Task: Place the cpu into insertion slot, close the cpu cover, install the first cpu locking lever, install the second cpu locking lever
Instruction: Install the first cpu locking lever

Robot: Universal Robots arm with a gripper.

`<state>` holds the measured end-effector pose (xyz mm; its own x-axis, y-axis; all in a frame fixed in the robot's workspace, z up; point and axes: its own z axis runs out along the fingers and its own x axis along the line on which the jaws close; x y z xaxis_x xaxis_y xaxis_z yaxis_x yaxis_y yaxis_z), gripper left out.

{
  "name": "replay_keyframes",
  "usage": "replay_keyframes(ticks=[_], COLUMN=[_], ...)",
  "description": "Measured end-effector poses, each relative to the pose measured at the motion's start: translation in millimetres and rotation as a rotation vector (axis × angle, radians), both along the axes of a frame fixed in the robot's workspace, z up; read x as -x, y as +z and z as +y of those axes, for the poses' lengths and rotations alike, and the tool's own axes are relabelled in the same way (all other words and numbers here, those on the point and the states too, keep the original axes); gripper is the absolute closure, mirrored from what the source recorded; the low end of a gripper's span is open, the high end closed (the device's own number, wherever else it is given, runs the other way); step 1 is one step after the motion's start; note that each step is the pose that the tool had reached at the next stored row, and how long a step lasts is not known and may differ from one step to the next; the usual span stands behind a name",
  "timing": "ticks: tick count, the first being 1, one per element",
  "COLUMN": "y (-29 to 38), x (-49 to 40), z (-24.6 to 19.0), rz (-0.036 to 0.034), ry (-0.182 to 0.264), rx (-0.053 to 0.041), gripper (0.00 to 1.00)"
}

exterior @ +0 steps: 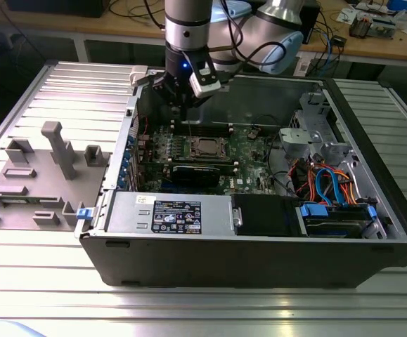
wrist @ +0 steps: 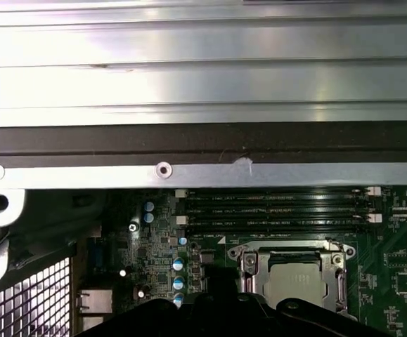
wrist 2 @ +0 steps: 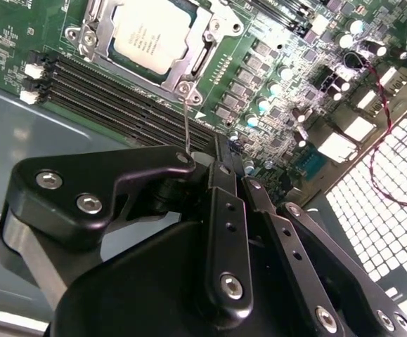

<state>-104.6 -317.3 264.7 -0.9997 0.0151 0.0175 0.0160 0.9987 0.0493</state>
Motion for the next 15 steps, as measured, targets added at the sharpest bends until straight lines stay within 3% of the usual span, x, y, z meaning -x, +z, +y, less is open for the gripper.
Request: replay_keyframes(ticks=[15], y=[-0.8], x=[-13.1], z=[3.7], rz=[0.0], ry=[0.0], rx=[-0.0001], gripper=[0.89])
